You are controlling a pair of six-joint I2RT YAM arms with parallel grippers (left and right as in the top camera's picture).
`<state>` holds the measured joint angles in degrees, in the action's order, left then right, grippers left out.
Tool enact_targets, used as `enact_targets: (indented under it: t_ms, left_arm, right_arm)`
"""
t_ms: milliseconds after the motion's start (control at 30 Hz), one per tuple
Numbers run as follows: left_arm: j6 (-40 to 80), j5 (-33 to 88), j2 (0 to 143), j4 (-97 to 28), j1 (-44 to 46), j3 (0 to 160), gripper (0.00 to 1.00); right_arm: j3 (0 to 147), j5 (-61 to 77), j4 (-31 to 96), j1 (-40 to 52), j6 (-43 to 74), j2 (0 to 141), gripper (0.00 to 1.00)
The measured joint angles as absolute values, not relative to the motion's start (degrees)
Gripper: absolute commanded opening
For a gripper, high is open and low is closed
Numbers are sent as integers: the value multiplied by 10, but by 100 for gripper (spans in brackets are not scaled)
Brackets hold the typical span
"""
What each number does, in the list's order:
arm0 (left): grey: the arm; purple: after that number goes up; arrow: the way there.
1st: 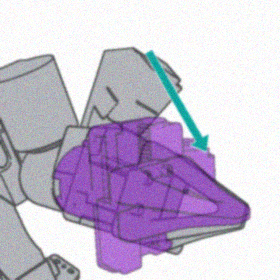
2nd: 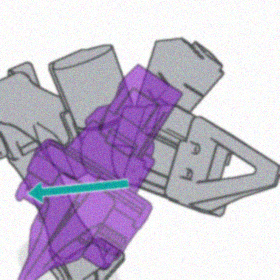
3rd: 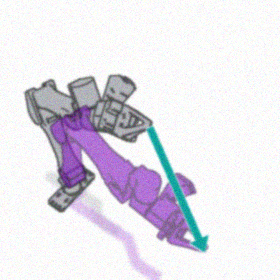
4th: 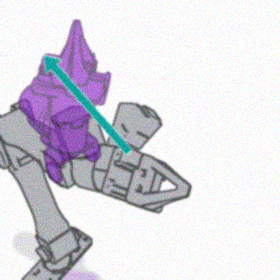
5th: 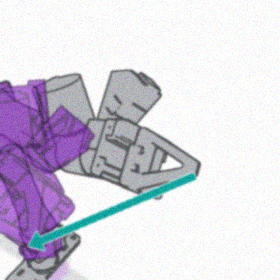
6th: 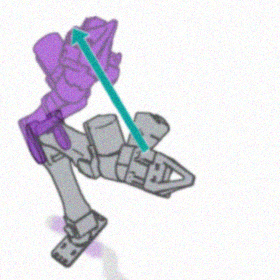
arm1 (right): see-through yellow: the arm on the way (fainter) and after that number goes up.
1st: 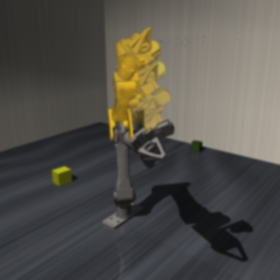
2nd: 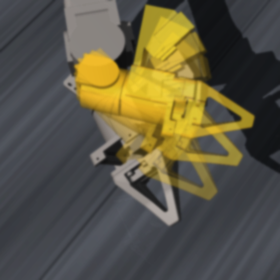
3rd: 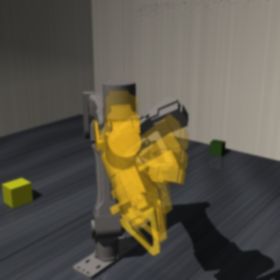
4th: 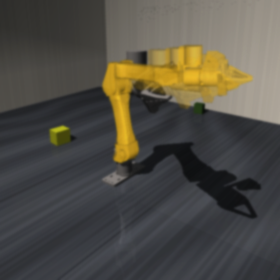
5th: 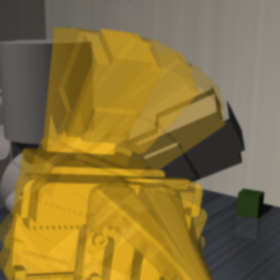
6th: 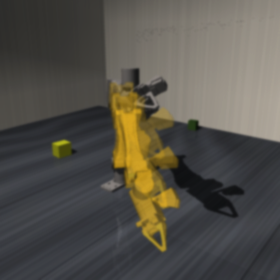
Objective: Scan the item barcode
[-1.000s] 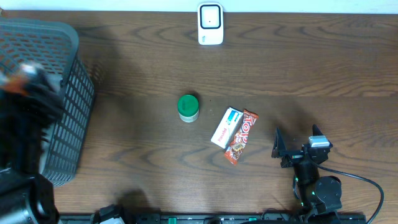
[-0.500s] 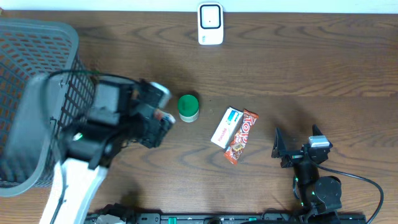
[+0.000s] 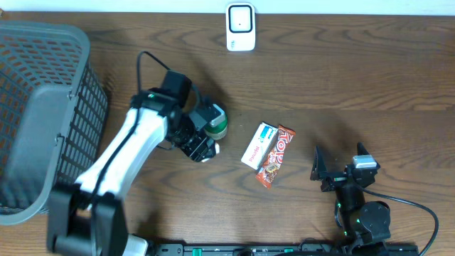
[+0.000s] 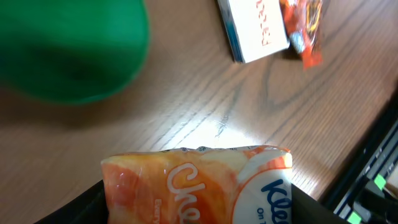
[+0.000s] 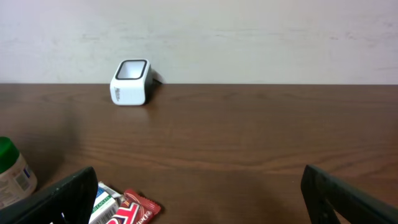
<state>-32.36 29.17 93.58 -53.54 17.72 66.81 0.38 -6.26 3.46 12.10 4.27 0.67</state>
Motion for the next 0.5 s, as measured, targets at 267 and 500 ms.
enact_targets:
  t_ms: [267, 500]
  left_arm:
    - [-422, 346, 1011, -562, 205, 668, 65]
    - [-565, 448, 1011, -587, 213, 668, 65]
  right_arm:
    - [4, -63, 35, 121, 43, 7, 99]
    - [4, -63, 35, 121, 43, 7, 99]
